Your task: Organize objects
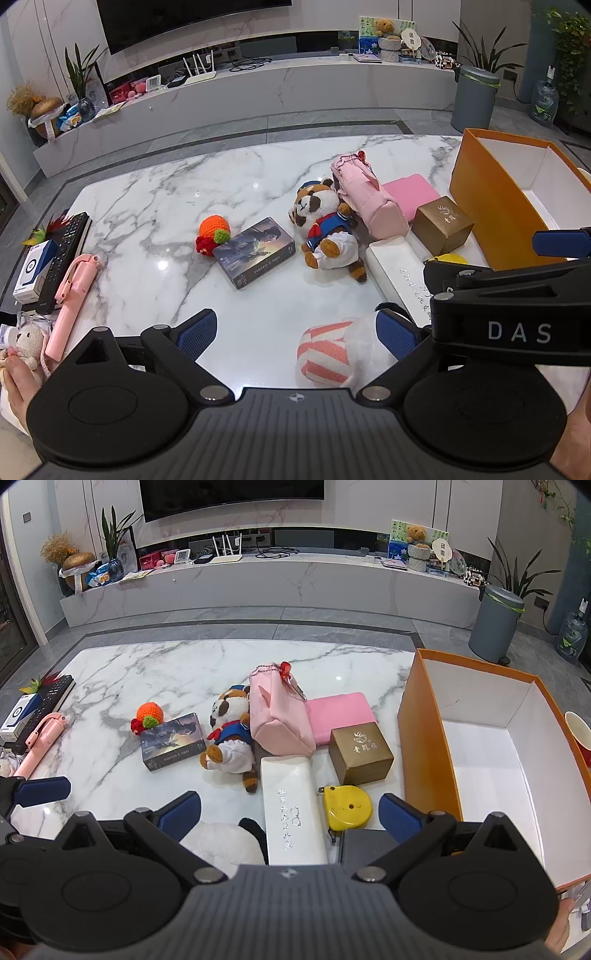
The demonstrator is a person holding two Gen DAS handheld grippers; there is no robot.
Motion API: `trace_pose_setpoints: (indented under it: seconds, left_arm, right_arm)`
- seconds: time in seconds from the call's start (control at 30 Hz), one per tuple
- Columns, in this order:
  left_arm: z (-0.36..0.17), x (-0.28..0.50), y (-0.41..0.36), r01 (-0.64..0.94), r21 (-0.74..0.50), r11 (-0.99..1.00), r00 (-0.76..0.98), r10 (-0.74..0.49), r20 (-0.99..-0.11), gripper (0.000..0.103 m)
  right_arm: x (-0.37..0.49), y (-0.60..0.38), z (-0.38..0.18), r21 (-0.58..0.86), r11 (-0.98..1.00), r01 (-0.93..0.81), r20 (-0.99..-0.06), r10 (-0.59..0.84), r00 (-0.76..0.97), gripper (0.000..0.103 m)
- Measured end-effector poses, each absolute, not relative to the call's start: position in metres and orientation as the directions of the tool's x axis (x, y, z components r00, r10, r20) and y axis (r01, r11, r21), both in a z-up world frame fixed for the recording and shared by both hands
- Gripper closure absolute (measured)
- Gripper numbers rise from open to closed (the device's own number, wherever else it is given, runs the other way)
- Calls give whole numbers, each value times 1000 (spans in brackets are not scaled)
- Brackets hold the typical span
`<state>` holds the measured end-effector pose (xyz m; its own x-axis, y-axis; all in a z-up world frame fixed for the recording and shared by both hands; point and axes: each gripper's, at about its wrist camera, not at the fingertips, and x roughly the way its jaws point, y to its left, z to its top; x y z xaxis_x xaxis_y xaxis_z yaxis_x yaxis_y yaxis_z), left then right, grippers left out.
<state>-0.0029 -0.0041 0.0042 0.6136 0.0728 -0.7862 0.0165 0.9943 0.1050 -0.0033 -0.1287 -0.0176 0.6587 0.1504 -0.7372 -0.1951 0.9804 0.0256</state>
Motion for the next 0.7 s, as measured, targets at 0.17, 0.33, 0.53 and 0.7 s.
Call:
trace_pose_setpoints:
  seconds: [0.17, 0.33, 0.53, 0.7]
  left_arm:
    - [4, -3, -4, 16, 104, 994, 614, 72, -786, 0]
    - [4, -3, -5, 18, 105, 994, 615, 72, -785, 0]
    - [4, -3, -5, 17, 103, 994, 615, 71, -785, 0]
    - [4, -3, -6, 17, 104, 994, 615, 71, -785, 0]
  right_arm:
    - [-4, -128, -18, 26, 981, -195, -737, 150, 659, 1]
    - [-4, -129, -17, 26, 981, -194, -736, 150, 660, 1]
    - [-4, -129, -18, 27, 981, -191, -736, 149, 660, 1]
    - [-4, -129, -18, 28, 981, -191, -736, 149, 660, 1]
